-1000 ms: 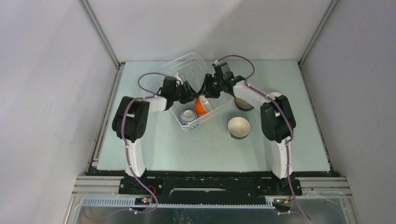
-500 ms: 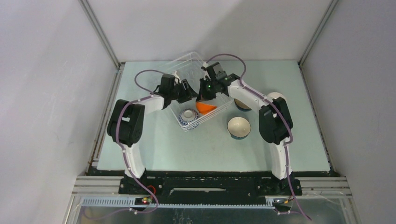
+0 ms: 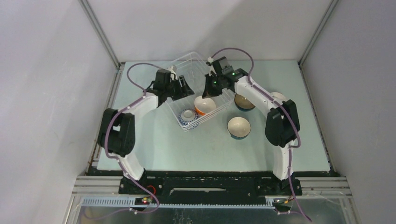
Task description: Unload the bowls from the dish rack
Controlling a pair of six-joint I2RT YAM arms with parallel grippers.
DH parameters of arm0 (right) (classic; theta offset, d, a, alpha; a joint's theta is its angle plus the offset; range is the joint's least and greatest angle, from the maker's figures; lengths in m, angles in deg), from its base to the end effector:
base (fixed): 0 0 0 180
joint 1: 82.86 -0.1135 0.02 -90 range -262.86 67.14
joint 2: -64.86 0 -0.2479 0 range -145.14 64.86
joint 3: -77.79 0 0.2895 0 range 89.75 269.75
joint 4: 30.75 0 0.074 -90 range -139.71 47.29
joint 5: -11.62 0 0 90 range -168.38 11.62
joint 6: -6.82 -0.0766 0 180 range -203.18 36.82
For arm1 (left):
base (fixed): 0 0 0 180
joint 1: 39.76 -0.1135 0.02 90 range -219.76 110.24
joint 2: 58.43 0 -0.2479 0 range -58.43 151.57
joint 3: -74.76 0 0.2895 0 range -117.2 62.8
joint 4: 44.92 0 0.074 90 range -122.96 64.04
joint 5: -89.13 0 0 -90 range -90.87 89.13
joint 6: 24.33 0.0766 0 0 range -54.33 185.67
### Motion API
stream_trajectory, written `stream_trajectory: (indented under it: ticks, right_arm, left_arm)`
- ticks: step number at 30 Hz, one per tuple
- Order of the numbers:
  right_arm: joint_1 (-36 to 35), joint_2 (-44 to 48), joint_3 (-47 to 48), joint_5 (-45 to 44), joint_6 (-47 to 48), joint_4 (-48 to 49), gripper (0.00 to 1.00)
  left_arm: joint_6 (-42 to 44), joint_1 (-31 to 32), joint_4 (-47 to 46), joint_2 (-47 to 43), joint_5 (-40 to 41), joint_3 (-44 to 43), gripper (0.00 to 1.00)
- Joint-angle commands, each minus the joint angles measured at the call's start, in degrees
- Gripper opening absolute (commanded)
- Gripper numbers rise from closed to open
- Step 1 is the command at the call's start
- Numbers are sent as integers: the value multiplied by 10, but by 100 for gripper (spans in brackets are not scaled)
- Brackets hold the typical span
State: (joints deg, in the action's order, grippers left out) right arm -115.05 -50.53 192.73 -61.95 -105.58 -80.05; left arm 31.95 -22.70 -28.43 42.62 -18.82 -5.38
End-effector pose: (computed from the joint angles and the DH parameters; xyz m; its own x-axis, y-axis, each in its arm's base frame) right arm 0.4210 0.2906 0.2226 -0.8508 -0.1037 -0.5151 -0.3693 0.8154 0.4458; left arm 0.4277 -0.1559 0.1643 -0.7678 -0.3168 -0.5568 0.1045 0.7956 -0.5967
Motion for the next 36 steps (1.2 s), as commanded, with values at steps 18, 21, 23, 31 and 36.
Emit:
stream_trajectory:
  ticks: [18, 21, 23, 31, 36]
  right_arm:
    - [-102, -62, 143, -144, 145, -108, 52]
    - [-111, -99, 179, -180, 148, -133, 51]
    - [-116, -116, 190, -210, 146, -140, 51]
    - [-119, -161, 208, -261, 144, -151, 48]
    - [-121, -187, 211, -279, 136, -147, 39]
  left_arm:
    - [32, -42, 52, -108, 66, 13, 70]
    - [43, -54, 69, -121, 79, 13, 73]
    - [48, -57, 76, -130, 88, 16, 74]
    - [51, -57, 75, -135, 81, 19, 76]
    - [50, -57, 71, -142, 75, 19, 76]
